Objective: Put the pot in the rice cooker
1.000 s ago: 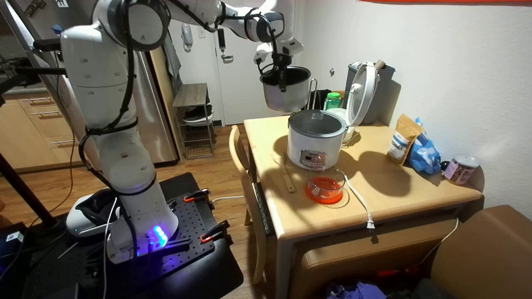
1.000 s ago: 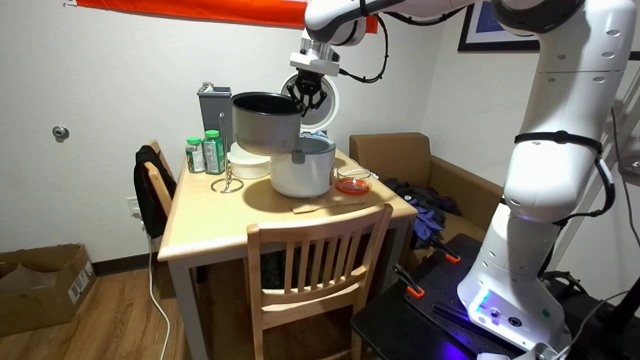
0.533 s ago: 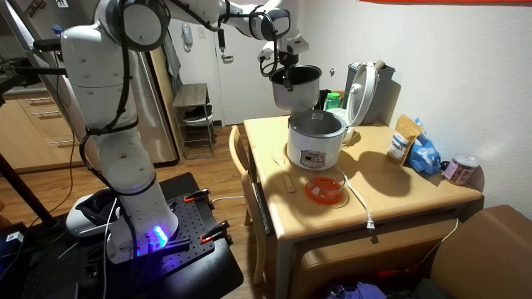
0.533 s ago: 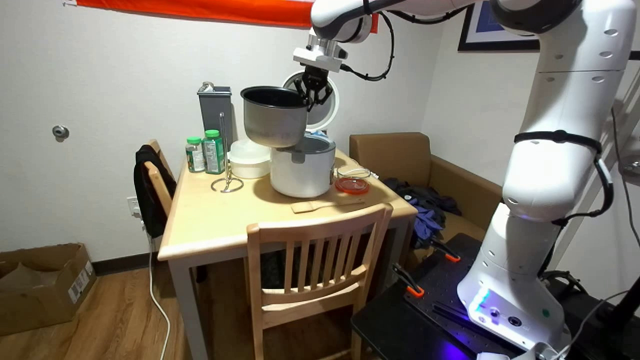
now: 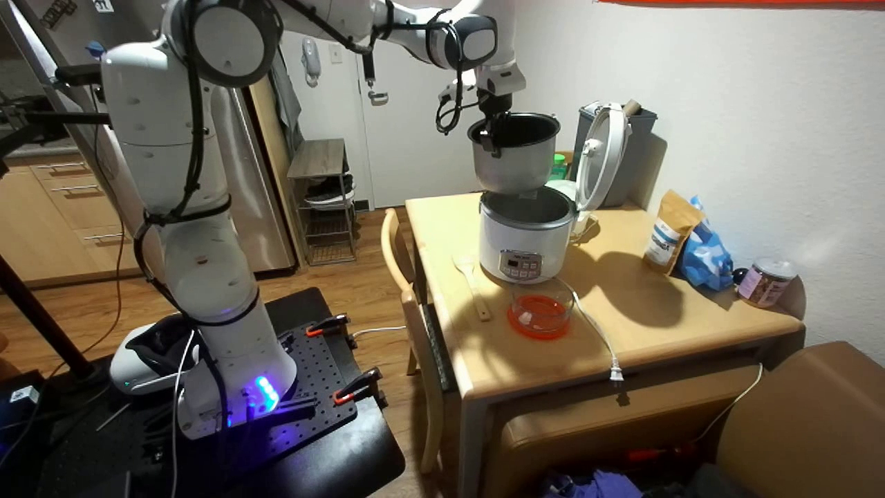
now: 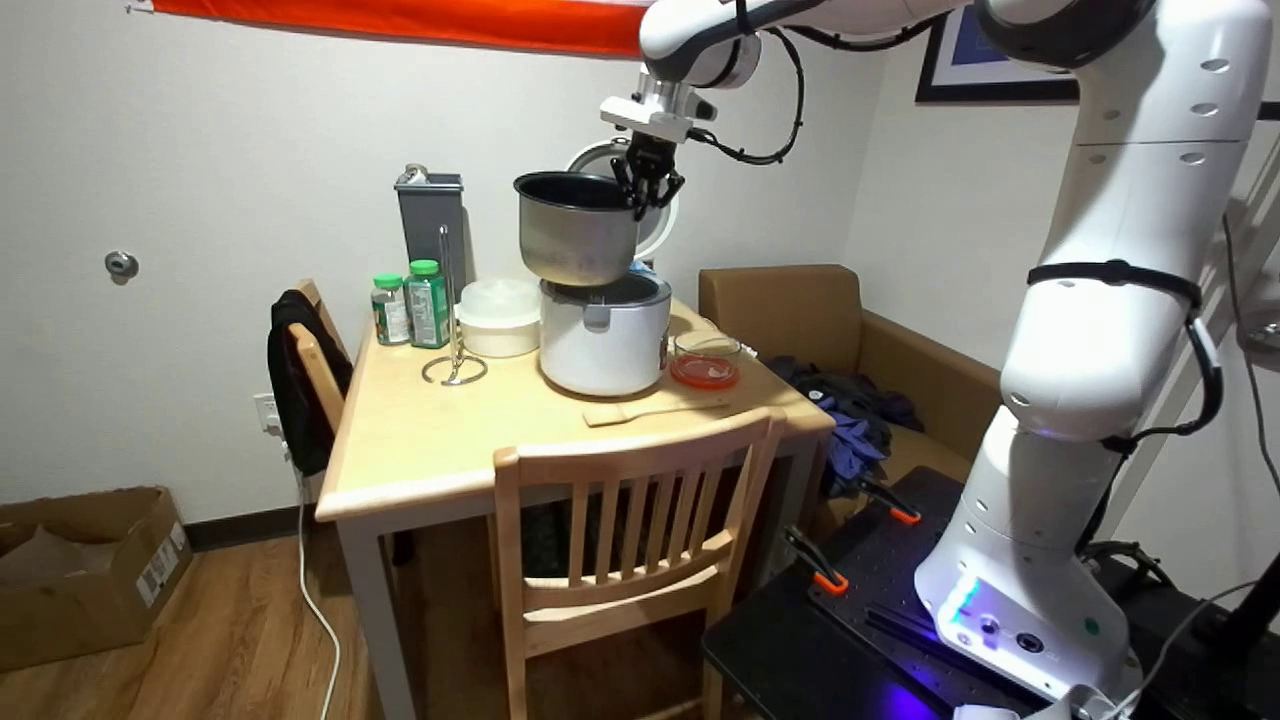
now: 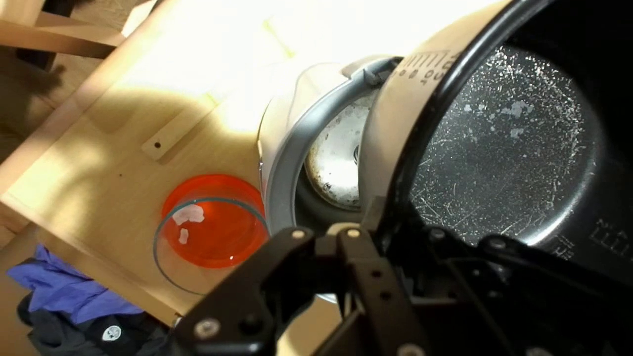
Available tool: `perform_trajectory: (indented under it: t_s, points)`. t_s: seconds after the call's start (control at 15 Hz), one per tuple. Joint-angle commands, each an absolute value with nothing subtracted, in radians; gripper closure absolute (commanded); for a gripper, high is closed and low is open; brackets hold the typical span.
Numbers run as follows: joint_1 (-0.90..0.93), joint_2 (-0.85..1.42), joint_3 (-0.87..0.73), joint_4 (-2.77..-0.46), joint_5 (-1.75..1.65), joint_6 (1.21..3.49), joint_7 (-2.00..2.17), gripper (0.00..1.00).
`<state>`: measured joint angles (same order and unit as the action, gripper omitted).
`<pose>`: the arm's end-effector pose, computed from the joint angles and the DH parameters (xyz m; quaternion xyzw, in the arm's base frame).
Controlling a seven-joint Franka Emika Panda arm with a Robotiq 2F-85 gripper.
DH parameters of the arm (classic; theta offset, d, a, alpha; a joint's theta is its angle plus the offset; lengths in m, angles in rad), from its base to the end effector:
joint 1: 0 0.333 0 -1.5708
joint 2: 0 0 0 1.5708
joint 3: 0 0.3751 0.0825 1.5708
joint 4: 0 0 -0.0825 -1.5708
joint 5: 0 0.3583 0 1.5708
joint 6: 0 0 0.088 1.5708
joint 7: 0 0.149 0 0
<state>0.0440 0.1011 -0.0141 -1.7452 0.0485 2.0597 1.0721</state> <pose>0.6043 0.0228 0.5529 -0.8577 0.5026 -0.0793 0.0743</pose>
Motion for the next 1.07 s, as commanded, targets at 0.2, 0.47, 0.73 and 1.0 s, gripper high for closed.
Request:
perform_trajectory:
  t_s: [0.2,0.47,0.73,1.0]
  points:
    - [0.023,0.103,-0.026,-1.735,0.077,2.065,1.150,0.98]
    - [0.013,0.111,-0.030,-1.748,0.085,2.078,1.164,0.98]
    - [0.001,0.113,-0.039,-1.763,0.099,2.083,1.183,0.98]
    - [-0.005,0.117,-0.047,-1.774,0.122,2.090,1.194,0.98]
